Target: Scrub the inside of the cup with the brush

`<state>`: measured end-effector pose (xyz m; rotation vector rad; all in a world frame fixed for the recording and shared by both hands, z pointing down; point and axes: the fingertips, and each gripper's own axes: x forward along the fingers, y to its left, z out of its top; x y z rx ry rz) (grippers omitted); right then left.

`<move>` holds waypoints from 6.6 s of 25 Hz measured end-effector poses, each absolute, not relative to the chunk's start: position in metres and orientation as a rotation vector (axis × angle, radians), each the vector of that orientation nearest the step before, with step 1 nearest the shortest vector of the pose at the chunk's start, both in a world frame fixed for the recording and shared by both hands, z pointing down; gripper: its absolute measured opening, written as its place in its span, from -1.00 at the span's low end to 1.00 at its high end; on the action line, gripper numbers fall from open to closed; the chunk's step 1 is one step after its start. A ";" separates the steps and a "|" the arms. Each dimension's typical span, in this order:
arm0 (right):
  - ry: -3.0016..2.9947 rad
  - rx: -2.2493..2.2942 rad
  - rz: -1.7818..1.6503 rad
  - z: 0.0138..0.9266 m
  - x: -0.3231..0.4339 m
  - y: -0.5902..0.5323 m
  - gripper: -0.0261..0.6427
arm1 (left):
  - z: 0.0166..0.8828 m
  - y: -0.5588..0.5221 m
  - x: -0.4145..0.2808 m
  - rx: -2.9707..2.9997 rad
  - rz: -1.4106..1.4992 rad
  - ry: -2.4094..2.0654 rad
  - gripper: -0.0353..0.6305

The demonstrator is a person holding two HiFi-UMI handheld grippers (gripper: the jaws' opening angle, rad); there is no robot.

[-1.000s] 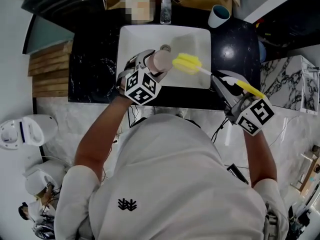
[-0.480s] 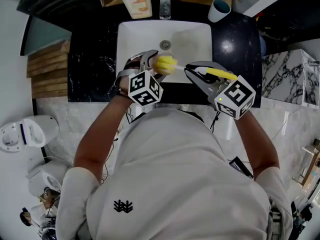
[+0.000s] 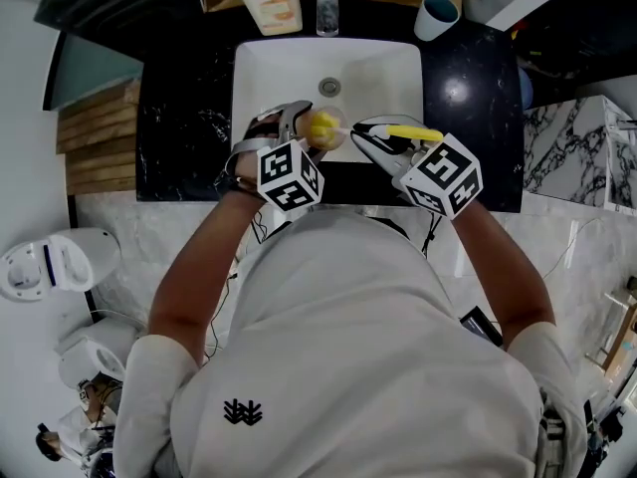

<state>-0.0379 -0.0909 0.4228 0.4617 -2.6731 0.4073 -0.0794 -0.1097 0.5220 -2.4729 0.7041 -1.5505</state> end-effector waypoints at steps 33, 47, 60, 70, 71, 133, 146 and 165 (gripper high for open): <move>-2.669 0.376 0.326 0.419 -0.027 -0.097 -0.79 | 0.535 -0.106 -0.070 -2.385 -1.661 0.627 0.19; -2.750 0.407 0.383 0.383 0.006 -0.089 -0.79 | 0.538 -0.113 -0.086 -2.369 -1.711 0.682 0.19; -2.684 0.407 0.347 0.416 -0.039 -0.100 -0.79 | 0.539 -0.117 -0.069 -2.263 -1.770 0.642 0.19; -2.809 0.490 0.503 0.382 -0.007 -0.110 -0.79 | 0.545 -0.119 -0.088 -2.235 -1.813 0.664 0.19; -2.813 0.493 0.513 0.381 -0.003 -0.110 -0.79 | 0.544 -0.119 -0.089 -2.246 -1.810 0.676 0.19; -2.874 0.524 0.423 0.377 0.016 -0.099 -0.79 | 0.526 -0.127 -0.092 -2.241 -1.785 0.779 0.19; -2.807 0.424 0.314 0.413 -0.032 -0.105 -0.79 | 0.525 -0.120 -0.073 -2.258 -1.764 0.736 0.19; -2.842 0.475 0.291 0.375 0.009 -0.098 -0.79 | 0.526 -0.126 -0.083 -2.244 -1.787 0.749 0.19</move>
